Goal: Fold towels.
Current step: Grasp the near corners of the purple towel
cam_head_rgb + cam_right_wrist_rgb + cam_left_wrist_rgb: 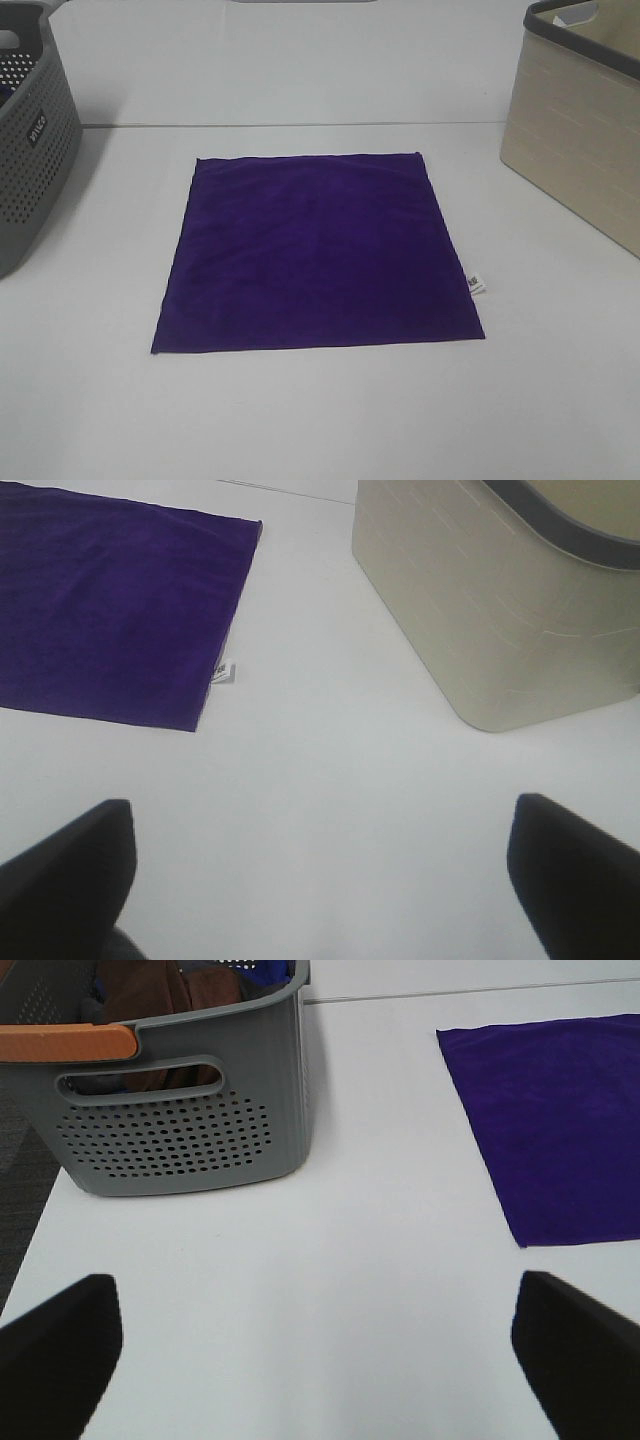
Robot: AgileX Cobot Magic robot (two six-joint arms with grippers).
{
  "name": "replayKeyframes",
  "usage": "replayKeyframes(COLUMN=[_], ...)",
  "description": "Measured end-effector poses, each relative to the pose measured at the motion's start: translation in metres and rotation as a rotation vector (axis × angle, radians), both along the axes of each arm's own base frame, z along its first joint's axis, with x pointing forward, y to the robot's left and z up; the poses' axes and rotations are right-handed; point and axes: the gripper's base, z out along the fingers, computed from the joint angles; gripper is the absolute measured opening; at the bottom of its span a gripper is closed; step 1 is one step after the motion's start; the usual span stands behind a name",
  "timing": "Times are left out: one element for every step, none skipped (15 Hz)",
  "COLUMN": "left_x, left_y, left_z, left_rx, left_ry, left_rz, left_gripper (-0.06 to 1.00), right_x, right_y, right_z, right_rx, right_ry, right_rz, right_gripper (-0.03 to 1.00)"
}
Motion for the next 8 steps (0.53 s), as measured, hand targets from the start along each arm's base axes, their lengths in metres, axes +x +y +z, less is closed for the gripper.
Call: replayKeyframes(left_x=[0.0000, 0.0000, 0.0000, 0.0000, 0.0000, 0.0000, 0.0000, 0.0000], left_y=[0.0000, 0.0000, 0.0000, 0.0000, 0.0000, 0.0000, 0.0000, 0.0000], left_z=[0.0000, 0.0000, 0.0000, 0.0000, 0.0000, 0.0000, 0.0000, 0.0000], left_rx=[0.000, 0.000, 0.000, 0.000, 0.000, 0.000, 0.000, 0.000], left_ry=[0.000, 0.000, 0.000, 0.000, 0.000, 0.000, 0.000, 0.000], left_rz=[0.000, 0.000, 0.000, 0.000, 0.000, 0.000, 0.000, 0.000], left_gripper=[0.99, 0.99, 0.99, 0.99, 0.99, 0.99, 0.99, 0.99], right_x=[0.0000, 0.0000, 0.0000, 0.0000, 0.0000, 0.0000, 0.0000, 0.0000], right_y=[0.0000, 0.0000, 0.0000, 0.0000, 0.0000, 0.0000, 0.0000, 0.0000], right_z=[0.0000, 0.0000, 0.0000, 0.0000, 0.0000, 0.0000, 0.0000, 0.0000], right_rx=[0.000, 0.000, 0.000, 0.000, 0.000, 0.000, 0.000, 0.000], right_ry=[0.000, 0.000, 0.000, 0.000, 0.000, 0.000, 0.000, 0.000], right_rz=[0.000, 0.000, 0.000, 0.000, 0.000, 0.000, 0.000, 0.000], right_gripper=[0.98, 0.98, 0.98, 0.98, 0.98, 0.98, 0.98, 0.98])
